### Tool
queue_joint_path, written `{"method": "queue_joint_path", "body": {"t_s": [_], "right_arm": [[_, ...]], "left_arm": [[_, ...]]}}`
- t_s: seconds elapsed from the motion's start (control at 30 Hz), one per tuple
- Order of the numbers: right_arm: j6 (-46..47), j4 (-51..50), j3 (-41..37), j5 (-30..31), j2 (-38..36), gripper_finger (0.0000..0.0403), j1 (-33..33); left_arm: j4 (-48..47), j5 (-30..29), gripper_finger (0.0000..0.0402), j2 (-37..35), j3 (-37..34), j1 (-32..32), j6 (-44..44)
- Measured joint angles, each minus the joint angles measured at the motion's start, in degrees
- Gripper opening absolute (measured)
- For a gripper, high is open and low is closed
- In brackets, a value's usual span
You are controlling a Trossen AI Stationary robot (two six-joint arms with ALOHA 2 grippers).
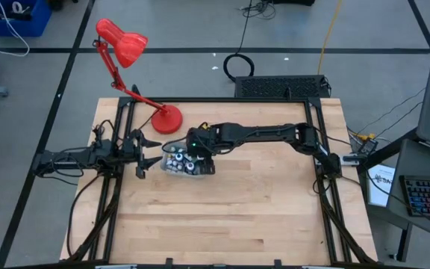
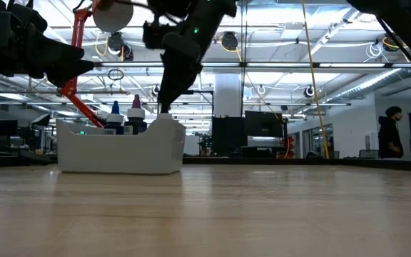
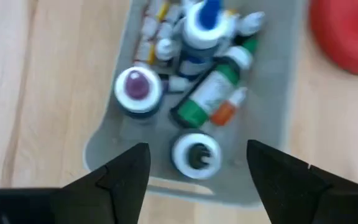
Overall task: Pick & Place food coloring
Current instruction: Return to Home Position
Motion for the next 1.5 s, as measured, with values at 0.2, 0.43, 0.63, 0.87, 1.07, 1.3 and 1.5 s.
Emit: {"method": "queue_joint_path", "body": {"t_s": [0.2, 0.43, 0.63, 0.87, 1.07, 1.3, 1.5], "right_arm": [[7.27, -9.13, -0.18, 3.63, -7.19, 0.0248, 0.27], [12.85, 7.21, -27.51, 8.01, -27.13, 0.0235, 1.68], [15.72, 43.80, -66.66, 8.44, -48.79, 0.0224, 1.49], [15.69, 77.77, -96.95, 8.17, -67.09, 0.0215, 0.92], [14.25, 93.80, -111.97, 9.93, -75.98, 0.0215, 0.92], [10.39, 94.91, -118.40, 15.65, -86.05, 0.0214, 1.41], [6.95, 84.36, -118.53, 15.32, -93.81, 0.0214, 1.41]], "left_arm": [[-0.02, 0.00, 0.0257, 0.01, 0.00, 0.00, 0.01], [-0.04, 0.00, 0.0257, 0.01, 0.00, -0.01, 0.01], [-0.01, 0.00, 0.0257, -0.01, 0.00, 0.00, 0.01], [-0.02, 0.00, 0.0257, 0.01, 0.00, 0.00, 0.01], [-0.02, 0.00, 0.0257, 0.01, 0.00, -0.01, -0.01], [-0.04, 0.00, 0.0257, -0.01, 0.00, -0.01, -0.01], [0.00, 0.02, 0.0257, -0.01, 0.00, 0.00, 0.01]]}}
